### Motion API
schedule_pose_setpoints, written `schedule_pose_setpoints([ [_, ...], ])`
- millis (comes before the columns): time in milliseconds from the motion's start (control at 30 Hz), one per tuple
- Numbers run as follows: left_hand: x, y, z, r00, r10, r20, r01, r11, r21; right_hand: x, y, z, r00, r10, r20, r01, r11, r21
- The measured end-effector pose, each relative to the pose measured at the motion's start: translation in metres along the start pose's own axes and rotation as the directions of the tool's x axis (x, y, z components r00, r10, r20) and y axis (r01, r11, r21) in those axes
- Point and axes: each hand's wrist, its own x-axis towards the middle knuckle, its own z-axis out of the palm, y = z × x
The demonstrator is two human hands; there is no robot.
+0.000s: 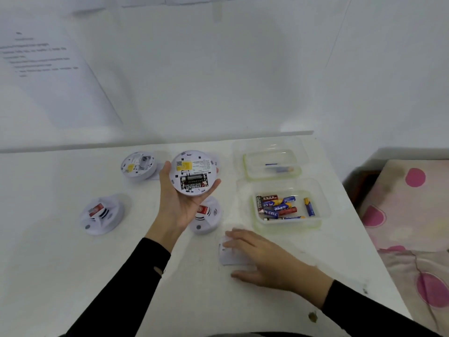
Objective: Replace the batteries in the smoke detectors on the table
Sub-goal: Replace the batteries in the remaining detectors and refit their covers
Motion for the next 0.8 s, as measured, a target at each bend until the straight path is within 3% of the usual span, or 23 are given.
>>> schedule_pose_setpoints([
  [100, -0.009, -0.001, -0.005, 1.000, 0.004, -0.014, -0.004, 1.000, 0.020, -0.002, 0.004, 0.000, 0.992, 0.127, 0.019, -0.128, 0.990, 0.061],
  [200, -0.017, -0.002, -0.008, 1.000, 0.001, -0.003, -0.001, 0.999, 0.033, -0.001, -0.002, -0.007, 0.995, 0.093, -0.031, -0.090, 0.992, 0.089],
  [367, -0.028, -0.007, -0.004, 1.000, -0.003, 0.015, 0.001, 0.997, 0.080, 0.025, -0.028, -0.049, 0.935, 0.012, -0.355, 0.041, 0.989, 0.142],
  [433, -0.032, -0.013, 0.001, 0.999, -0.041, 0.019, 0.039, 0.991, 0.128, 0.043, -0.035, -0.071, 0.908, 0.003, -0.420, 0.066, 0.987, 0.149],
  [567, -0.042, -0.026, 0.014, 0.983, -0.177, 0.053, 0.171, 0.981, 0.094, 0.066, -0.039, -0.091, 0.937, -0.007, -0.350, 0.047, 0.993, 0.106],
  [800, -0.038, -0.025, 0.011, 0.972, -0.206, 0.114, 0.195, 0.976, 0.099, 0.076, -0.031, -0.106, 0.978, -0.058, -0.202, 0.067, 0.997, 0.037],
])
